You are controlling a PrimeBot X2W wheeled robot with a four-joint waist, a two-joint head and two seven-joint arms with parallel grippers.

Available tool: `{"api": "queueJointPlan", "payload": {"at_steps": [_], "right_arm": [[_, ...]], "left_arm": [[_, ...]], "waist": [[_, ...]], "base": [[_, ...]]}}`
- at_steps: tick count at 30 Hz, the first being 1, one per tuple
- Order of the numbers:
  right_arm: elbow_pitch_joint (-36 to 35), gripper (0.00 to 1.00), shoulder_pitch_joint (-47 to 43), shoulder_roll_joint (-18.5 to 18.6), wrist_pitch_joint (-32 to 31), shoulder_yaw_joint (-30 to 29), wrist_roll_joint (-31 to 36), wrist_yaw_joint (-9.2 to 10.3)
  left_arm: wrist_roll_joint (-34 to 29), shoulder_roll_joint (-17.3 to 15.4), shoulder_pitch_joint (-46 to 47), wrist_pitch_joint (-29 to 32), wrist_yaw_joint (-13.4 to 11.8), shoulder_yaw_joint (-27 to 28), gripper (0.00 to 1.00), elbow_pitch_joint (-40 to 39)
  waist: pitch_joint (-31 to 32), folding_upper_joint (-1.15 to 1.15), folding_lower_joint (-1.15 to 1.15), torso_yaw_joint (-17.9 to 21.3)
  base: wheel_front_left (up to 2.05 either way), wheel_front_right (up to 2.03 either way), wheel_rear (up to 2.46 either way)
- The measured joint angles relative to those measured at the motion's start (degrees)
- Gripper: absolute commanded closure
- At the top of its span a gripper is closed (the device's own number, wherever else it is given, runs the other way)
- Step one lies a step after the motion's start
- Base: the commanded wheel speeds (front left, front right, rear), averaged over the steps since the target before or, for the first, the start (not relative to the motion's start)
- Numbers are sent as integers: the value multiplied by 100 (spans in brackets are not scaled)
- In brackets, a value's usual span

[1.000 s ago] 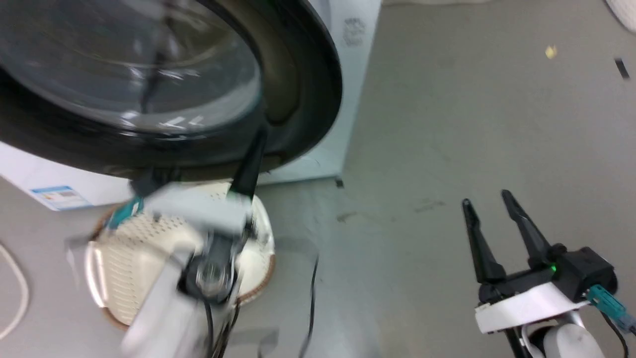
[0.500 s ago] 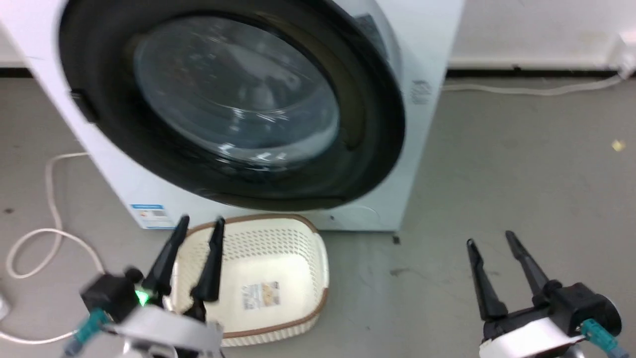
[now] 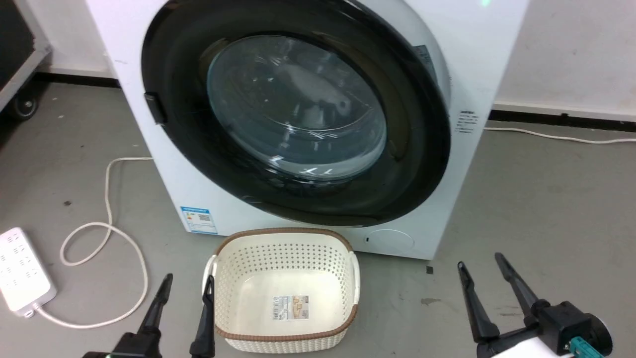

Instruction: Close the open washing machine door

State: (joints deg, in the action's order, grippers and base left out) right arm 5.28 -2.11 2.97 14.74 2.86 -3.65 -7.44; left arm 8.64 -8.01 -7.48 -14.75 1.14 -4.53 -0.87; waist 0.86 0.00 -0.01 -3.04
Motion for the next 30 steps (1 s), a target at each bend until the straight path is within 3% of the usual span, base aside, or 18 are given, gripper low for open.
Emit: {"api": "queueJointPlan", "payload": {"at_steps": [4,5,6,11,20,26,30], "right_arm": [[14,0,-32,11,0,36,66,0],[22,53,-40,11,0,26,66,0],[16,98,-42,13,1,11,66,0],[-23,100,40,81,0,93,-404,0],[34,100,1648,1259,-439,927,-719,0],[521,100,2851,1959,-840,1303,-1240,0],[1047,100,3582,2217,-1017,1217,-1560,0]], "left_arm": [[-170,56,-6,0,54,-57,0,160],[-210,76,-5,0,63,-76,0,186],[-253,94,1,0,64,-107,0,198],[-455,185,139,0,53,-215,0,233],[-555,344,593,0,1,-419,0,201],[-550,399,834,0,-2,-512,0,224],[-545,431,987,1,-26,-580,0,224]], "waist": [[-14,0,0,-153],[-27,0,0,-193],[-54,0,0,-229],[-338,0,1,-393],[-1105,0,2,-670],[-1563,0,2,-894],[-1824,0,2,-1016]], "base": [[0,0,0],[0,0,0],[0,0,0],[0,0,0],[0,0,0],[0,0,0],[0,0,0]]}}
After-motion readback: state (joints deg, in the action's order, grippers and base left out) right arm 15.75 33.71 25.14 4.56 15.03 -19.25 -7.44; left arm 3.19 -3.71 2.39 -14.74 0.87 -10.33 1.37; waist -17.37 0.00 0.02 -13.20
